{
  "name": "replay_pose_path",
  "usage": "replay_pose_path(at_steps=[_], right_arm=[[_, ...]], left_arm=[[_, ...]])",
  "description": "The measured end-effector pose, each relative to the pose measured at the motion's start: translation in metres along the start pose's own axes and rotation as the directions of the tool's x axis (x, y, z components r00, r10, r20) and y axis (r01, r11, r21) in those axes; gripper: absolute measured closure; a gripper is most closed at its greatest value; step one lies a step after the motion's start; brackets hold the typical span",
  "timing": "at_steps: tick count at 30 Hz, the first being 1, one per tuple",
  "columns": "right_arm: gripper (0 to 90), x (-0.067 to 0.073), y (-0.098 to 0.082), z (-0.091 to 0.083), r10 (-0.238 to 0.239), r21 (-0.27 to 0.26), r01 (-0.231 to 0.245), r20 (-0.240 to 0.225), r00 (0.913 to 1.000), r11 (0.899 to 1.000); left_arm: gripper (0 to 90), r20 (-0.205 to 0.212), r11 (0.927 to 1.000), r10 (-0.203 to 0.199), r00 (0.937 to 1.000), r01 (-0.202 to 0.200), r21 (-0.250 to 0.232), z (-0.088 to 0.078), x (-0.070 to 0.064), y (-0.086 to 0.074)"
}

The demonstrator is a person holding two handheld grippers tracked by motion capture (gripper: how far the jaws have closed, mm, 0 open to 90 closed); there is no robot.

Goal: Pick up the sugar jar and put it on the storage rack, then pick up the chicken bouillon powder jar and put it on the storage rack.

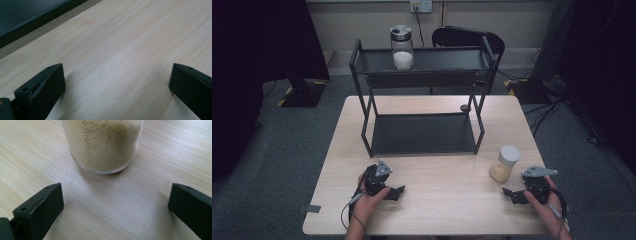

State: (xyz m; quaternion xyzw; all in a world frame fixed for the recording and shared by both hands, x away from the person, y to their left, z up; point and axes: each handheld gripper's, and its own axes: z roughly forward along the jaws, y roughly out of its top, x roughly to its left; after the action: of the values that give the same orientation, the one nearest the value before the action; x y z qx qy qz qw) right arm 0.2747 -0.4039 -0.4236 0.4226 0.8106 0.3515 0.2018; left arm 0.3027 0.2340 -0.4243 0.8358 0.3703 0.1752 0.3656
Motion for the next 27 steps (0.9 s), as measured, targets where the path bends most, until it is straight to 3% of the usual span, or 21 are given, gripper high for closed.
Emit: replay_pose_path(at_steps=[21, 27], right_arm=[[0.0, 0.0017, -0.0007, -0.0009, 0.012, -0.001, -0.012, 0.006, 0.9999, 1.0], [1.3, -0.0008, -0.0037, -0.0071, 0.027, -0.029, -0.026, 0.018, 0.9995, 0.999]], left_arm=[[0.0, 0.0, 1.0, 0.0, 1.0, 0.0, 0.001, 0.0, 0.0001, 0.0002], [0.0, 0.0, 1.0, 0.0, 1.0, 0.0, 0.001, 0.0, 0.0001, 0.0001]])
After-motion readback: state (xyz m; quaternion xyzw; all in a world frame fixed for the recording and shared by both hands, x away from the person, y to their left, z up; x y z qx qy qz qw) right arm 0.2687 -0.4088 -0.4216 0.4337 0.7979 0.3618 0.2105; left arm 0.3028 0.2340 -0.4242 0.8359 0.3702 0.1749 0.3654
